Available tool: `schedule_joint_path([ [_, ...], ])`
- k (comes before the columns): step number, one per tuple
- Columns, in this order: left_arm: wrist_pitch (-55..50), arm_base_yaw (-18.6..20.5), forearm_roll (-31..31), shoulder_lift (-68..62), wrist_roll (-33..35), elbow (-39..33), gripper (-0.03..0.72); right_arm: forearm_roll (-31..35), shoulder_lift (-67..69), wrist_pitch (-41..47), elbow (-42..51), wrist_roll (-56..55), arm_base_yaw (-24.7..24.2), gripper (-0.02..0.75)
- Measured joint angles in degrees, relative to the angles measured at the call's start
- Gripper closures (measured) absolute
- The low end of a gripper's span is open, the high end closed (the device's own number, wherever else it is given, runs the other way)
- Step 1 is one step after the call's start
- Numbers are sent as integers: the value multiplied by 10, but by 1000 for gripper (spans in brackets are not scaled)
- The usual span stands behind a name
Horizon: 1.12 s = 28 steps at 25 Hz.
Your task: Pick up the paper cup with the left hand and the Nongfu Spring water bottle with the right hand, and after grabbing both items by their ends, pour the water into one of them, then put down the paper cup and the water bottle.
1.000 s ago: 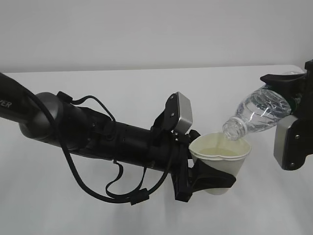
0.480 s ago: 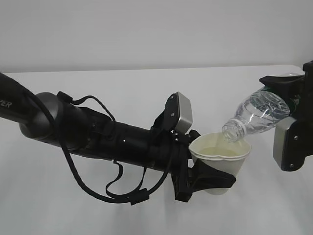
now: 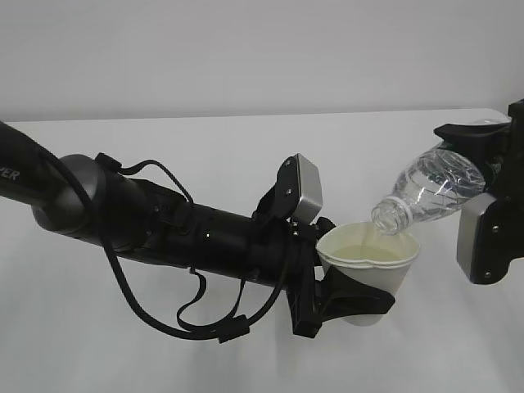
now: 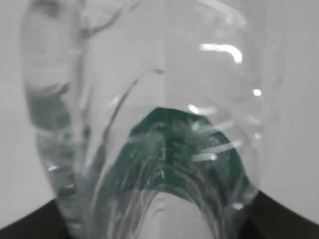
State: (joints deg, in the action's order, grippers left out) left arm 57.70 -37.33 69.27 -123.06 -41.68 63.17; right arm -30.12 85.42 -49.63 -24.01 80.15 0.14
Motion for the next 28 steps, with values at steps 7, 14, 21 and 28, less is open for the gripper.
schedule_joint_path([
  [7,0,0,0,-1,0,0,267,1,0,-2,0,0,0,316],
  [14,0,0,0,-1,0,0,267,2,0,-3,0,0,0,317],
  [21,0,0,0,-1,0,0,267,2,0,-3,0,0,0,316],
  [28,0,0,0,-1,0,0,267,2,0,-3,0,0,0,316],
])
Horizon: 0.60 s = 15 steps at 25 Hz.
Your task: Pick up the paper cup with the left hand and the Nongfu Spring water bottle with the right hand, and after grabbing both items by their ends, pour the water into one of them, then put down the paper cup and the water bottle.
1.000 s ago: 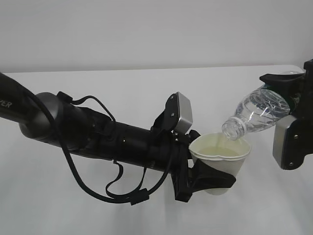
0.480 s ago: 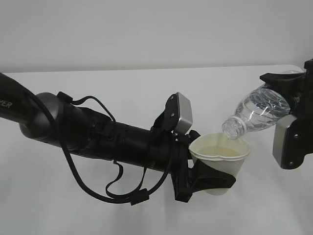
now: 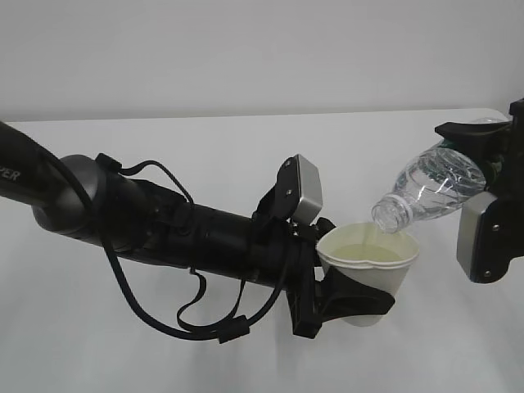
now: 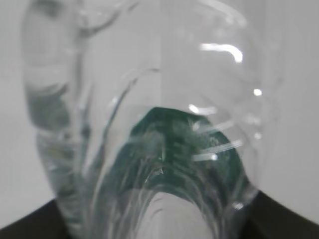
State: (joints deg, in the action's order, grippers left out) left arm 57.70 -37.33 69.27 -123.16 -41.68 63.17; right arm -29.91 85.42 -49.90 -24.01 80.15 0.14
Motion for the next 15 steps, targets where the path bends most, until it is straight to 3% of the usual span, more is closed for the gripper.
schedule_joint_path([
  [15,0,0,0,0,0,0,267,0,0,0,0,0,0,316],
])
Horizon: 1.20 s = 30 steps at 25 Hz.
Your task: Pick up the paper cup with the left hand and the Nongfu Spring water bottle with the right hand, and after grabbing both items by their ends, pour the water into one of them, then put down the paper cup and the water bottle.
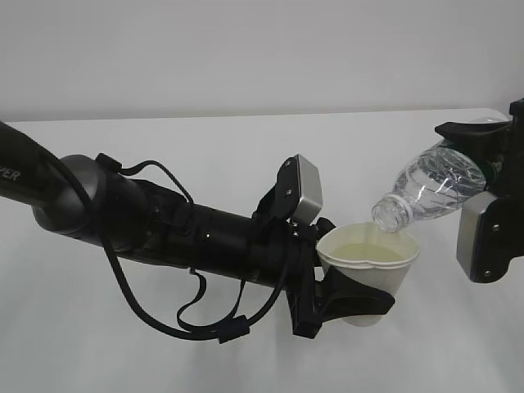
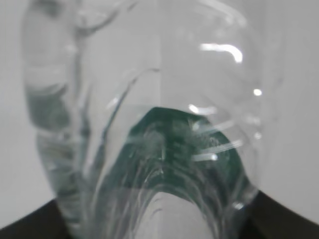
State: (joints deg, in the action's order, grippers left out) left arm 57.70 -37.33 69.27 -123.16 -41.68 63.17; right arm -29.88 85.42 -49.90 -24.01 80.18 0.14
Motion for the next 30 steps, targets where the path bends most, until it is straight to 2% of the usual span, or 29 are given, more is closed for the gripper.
schedule_joint_path([
  [30,0,0,0,0,0,0,267,1,0,0,0,-19,0,317],
])
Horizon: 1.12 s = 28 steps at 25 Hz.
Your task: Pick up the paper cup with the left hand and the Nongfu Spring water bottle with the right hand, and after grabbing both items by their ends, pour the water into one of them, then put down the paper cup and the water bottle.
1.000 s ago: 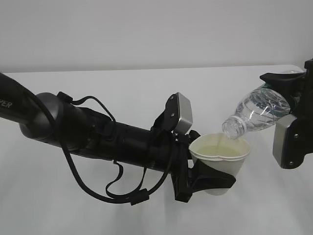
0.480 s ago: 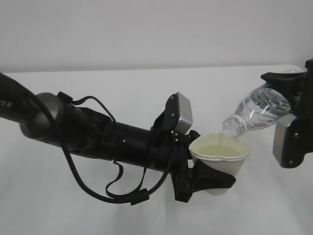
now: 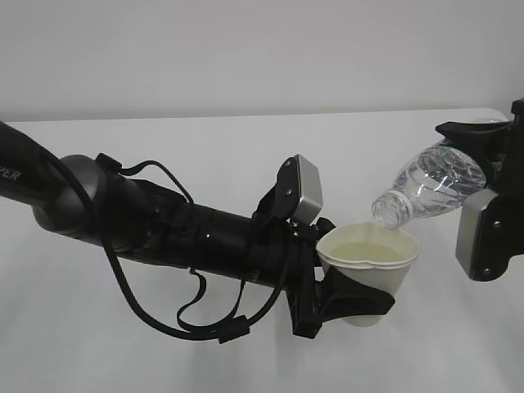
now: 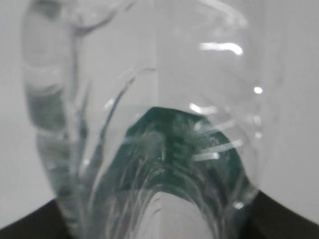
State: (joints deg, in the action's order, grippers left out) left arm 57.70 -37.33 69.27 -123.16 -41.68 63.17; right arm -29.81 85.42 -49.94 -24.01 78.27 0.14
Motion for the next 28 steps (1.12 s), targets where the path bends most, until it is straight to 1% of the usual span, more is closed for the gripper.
schedule_joint_path([
  [13,0,0,0,0,0,0,267,-4,0,-1,0,-50,0,317],
  [19,0,0,0,0,0,0,268,-5,0,-6,0,-125,0,317],
  [24,0,0,0,0,0,0,280,-5,0,-7,0,-188,0,353],
  [28,0,0,0,0,0,0,283,-5,0,-8,0,-198,0,365],
])
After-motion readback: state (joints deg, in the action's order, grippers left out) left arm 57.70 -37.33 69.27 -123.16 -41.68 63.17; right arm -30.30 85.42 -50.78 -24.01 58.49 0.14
